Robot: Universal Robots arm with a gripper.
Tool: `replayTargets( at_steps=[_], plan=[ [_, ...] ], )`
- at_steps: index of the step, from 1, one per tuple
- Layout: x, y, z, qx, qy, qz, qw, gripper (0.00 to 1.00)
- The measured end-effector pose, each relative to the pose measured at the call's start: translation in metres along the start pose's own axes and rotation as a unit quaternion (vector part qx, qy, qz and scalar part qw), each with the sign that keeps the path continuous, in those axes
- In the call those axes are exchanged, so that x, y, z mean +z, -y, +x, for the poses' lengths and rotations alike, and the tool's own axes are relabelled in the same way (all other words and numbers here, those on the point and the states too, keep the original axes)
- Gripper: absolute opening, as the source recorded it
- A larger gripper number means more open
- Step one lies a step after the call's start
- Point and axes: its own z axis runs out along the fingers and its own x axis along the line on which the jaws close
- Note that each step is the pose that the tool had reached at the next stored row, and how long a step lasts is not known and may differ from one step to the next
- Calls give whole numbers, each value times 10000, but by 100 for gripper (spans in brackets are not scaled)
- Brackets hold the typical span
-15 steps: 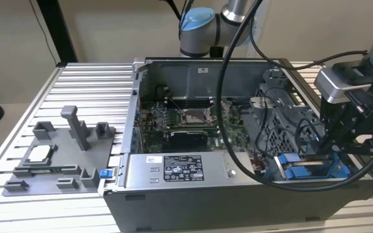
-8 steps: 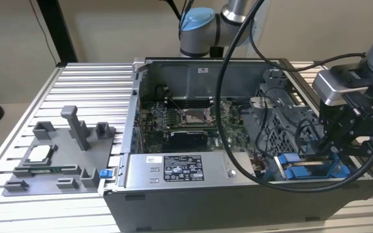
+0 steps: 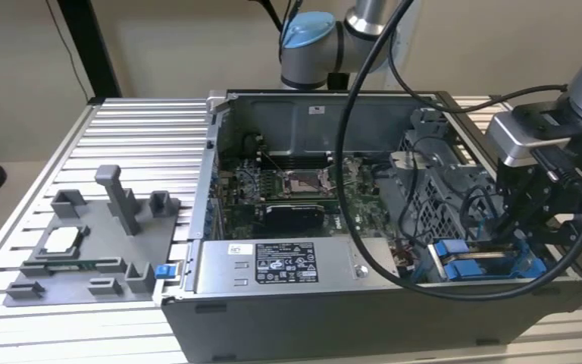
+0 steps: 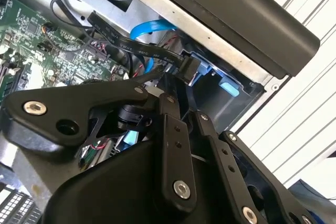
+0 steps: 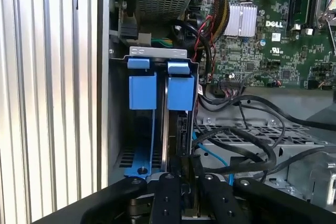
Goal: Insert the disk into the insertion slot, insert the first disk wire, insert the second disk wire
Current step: 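Insert the first disk wire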
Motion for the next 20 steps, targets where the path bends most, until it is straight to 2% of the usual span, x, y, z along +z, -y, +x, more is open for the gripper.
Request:
replayTargets(
  at_steps=[20],
  plan=[
    [32,4,1,1,3,8,10000,0]
  ],
)
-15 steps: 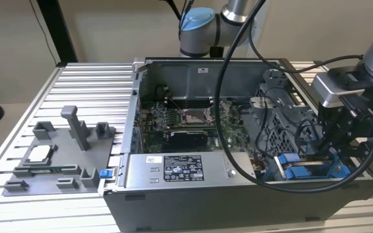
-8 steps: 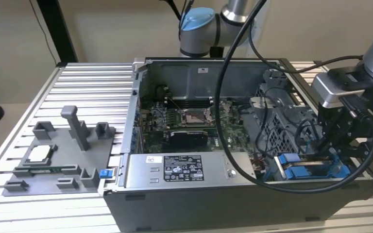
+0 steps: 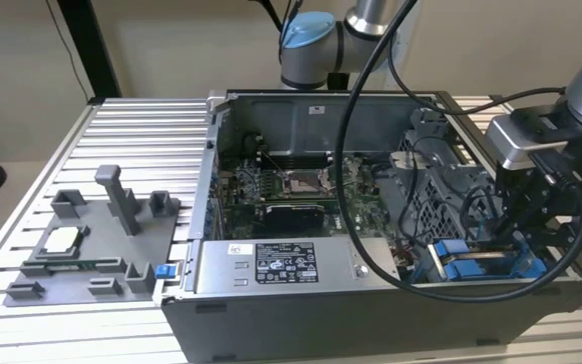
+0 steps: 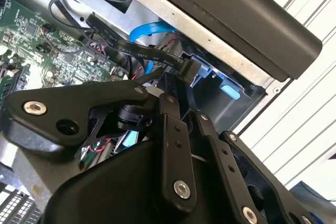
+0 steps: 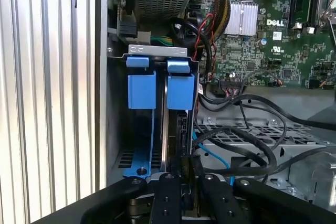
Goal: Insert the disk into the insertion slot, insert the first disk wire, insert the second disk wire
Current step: 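Insert the first disk wire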
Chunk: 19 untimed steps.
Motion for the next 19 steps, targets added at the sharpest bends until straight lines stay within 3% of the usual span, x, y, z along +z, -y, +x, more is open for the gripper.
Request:
replayTargets(
  at_steps=[8,13,14,17,19],
  plan=[
    [83,-5,7,0,-6,2,10000,0],
    [91,-6,7,0,-1,2,10000,0],
    [97,-6,7,0,5,2,10000,100],
    [96,-6,7,0,2,2,10000,100],
    [49,-2,4,16,4,3,10000,100]
  ],
)
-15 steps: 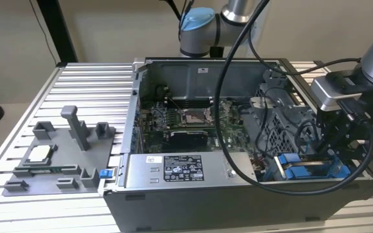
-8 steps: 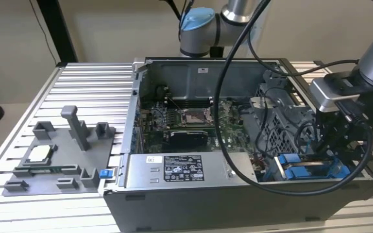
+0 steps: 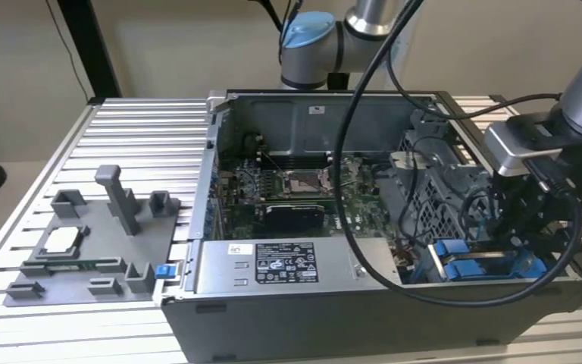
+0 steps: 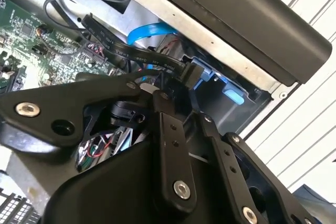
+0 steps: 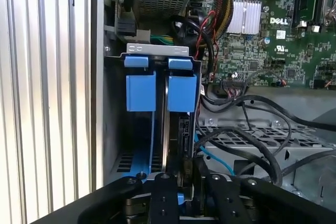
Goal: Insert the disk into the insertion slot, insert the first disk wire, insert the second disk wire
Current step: 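Insert the first disk wire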
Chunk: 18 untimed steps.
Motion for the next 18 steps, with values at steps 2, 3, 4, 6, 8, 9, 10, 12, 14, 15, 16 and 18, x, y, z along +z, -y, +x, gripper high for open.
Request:
replayTargets(
  at_steps=[2,3,4,6,8,9,10,12,14,15,16,18],
  plan=[
    [-94,5,-9,1,-5,0,10000,100],
    [-138,8,-13,1,-4,0,10000,100],
    [-183,10,-17,1,-5,0,10000,100],
    [-276,15,-25,1,-5,0,10000,100],
    [-322,18,-29,1,-7,5,10000,100],
    [-321,17,-29,1,-5,8,10000,100],
    [-321,18,-29,1,-4,9,10000,100],
    [-322,18,-30,1,-3,11,10000,100],
    [-322,21,-29,0,-3,11,10000,100],
    [-322,34,-28,2,-5,-4,10000,100],
    [-320,60,-28,7,-4,-50,10000,100],
    [-317,114,-28,14,-2,-150,9999,100]
  ],
)
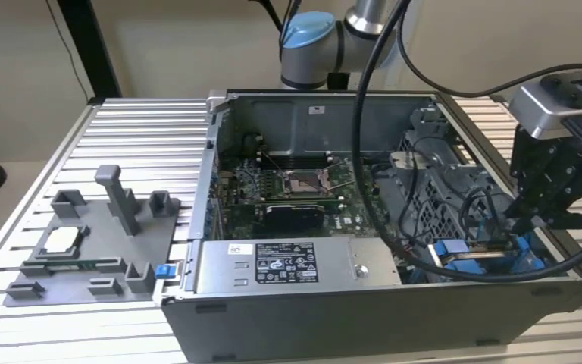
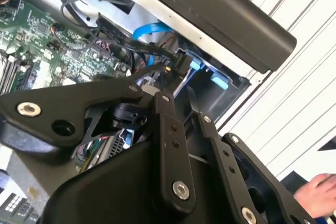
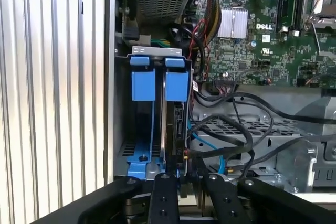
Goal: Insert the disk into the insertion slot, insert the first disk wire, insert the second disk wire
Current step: 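Insert the first disk wire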
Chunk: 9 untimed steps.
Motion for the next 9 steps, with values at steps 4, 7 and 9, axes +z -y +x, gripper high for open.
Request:
replayTargets(
  at_steps=[4,7,9],
  plan=[
    [3,105,1,17,2,-185,9998,100],
    [6,194,2,28,3,-311,9995,100],
    [7,254,3,33,4,-377,9993,100]
  ],
)
